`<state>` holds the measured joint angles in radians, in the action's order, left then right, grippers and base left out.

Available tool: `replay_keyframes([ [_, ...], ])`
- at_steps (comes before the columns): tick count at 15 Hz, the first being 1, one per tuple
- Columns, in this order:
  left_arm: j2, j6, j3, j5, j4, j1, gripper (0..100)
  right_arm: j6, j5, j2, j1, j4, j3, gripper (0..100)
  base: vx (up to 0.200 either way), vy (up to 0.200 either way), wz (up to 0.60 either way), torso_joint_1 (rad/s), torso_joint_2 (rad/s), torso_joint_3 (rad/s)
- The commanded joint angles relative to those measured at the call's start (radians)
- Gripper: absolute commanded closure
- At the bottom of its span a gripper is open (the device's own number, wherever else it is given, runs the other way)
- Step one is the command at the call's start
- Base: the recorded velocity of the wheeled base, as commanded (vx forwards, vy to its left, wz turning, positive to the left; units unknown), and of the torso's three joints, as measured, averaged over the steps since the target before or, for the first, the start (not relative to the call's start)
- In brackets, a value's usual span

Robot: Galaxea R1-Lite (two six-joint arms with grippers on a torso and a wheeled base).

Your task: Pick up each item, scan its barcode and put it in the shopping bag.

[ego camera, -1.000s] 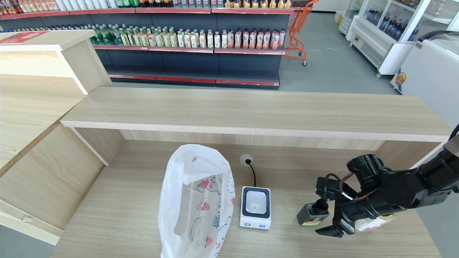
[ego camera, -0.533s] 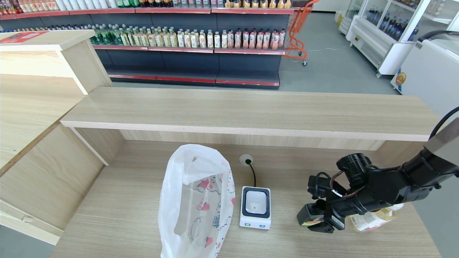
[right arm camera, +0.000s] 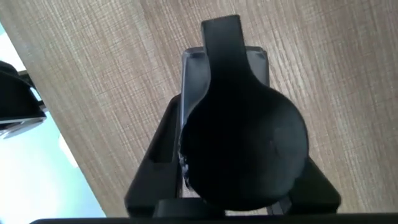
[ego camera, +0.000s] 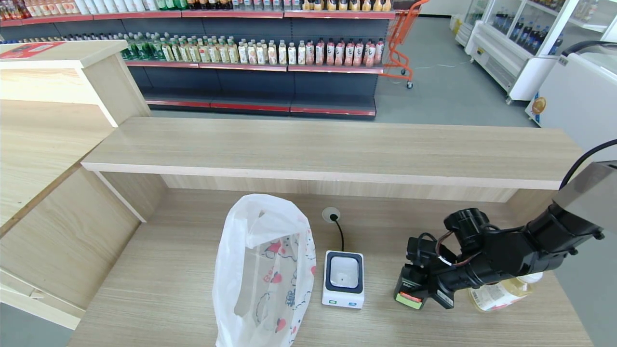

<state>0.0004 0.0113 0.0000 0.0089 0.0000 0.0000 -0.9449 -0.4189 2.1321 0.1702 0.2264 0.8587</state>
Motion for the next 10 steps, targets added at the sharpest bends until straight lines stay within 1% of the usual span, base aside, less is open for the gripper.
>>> replay_keyframes([
  [1,0.000,-0.001,0.000,0.000,0.000,0.000,0,0.001,-0.001,-0.001,-0.003,0.001,-0.001,100,0.000,0.000,0.00,0.000,0.00,0.000],
  [3,0.000,0.001,0.000,0.000,0.000,0.000,0,0.008,-0.015,-0.040,-0.005,0.001,-0.018,100,0.000,0.000,0.00,0.000,0.00,0.000],
  [5,0.000,-0.001,0.000,0.000,0.000,0.000,0,0.009,-0.044,-0.139,-0.011,0.001,-0.053,100,0.000,0.000,0.00,0.000,0.00,0.000],
  [7,0.000,-0.001,0.000,0.000,0.000,0.000,0,0.009,-0.052,-0.348,-0.090,0.004,-0.133,100,0.000,0.000,0.00,0.000,0.00,0.000],
  [8,0.000,0.001,0.000,0.000,0.000,0.000,0,0.005,-0.052,-0.409,-0.127,0.004,-0.159,100,0.000,0.000,0.00,0.000,0.00,0.000],
  [9,0.000,0.001,0.000,0.000,0.000,0.000,0,0.003,-0.052,-0.518,-0.212,-0.005,-0.233,100,0.000,0.000,0.00,0.000,0.00,0.000],
  [10,0.000,-0.001,0.000,0.000,0.000,0.000,0,0.001,-0.054,-0.571,-0.247,-0.001,-0.274,100,0.000,0.000,0.00,0.000,0.00,0.000],
])
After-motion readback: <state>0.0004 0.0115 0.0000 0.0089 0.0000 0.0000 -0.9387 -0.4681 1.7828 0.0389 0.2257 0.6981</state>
